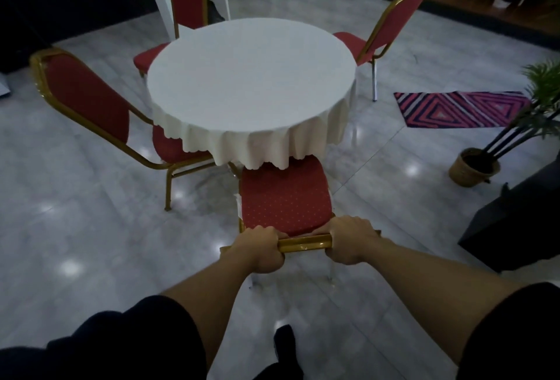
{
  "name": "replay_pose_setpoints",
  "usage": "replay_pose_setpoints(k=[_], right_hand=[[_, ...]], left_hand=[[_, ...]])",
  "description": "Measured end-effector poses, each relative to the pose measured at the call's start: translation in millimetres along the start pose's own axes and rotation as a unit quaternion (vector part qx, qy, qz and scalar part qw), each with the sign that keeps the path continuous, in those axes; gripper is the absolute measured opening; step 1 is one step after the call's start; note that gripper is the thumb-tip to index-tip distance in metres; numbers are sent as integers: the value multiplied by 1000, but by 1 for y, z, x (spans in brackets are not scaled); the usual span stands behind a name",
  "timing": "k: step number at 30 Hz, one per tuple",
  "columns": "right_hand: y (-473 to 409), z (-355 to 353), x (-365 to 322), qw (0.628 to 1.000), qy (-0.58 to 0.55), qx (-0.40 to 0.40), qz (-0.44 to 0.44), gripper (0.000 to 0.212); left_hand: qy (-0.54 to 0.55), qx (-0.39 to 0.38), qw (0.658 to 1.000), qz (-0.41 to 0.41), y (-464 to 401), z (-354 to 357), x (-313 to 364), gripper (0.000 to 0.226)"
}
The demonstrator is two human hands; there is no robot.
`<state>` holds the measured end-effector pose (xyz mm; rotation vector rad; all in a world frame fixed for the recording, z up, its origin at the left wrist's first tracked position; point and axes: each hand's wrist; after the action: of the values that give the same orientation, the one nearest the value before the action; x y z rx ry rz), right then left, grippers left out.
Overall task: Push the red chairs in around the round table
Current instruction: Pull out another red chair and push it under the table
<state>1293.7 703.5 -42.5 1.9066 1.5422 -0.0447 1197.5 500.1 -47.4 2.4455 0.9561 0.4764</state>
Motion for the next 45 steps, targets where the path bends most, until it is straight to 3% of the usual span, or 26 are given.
replay_pose_setpoints(k=[7,14,26,32,36,41,43,45], right_hand=[[-65,-49,33,1000,8,10,-18,32],[-106,-105,72,999,45,-14,-18,43],[-158,-181,142,993,108,-44,-29,31],[-171,-182,177,988,127,-25,-85,28],[-178,-185,183,985,104,-75,-113,30],[-167,-219,192,980,-40,-159,-108,88],[-161,-243,202,982,-71,-151,-88,104],[-157,-270,214,988,-83,-118,-63,102]], left_hand=[[18,12,1000,-5,-66,-40,-3,18],[13,2,1000,6,-131,-73,10,54],[96,-3,995,4,-210,-109,58,31],[67,-25,997,-9,-221,-111,70,54],[54,-47,997,-27,-219,-117,71,71],[43,-97,993,-58,-218,-161,98,118],[47,-66,994,-76,-223,-186,114,123],[41,-26,996,-75,-236,-208,130,118]])
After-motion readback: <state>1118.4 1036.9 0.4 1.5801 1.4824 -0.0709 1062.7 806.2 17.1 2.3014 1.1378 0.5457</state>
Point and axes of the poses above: each hand's wrist, its own y-axis away from the middle knuckle, its own z-axis out of the palm, x = y × z, and after that the axes turned 13 degrees about -y, right-handed
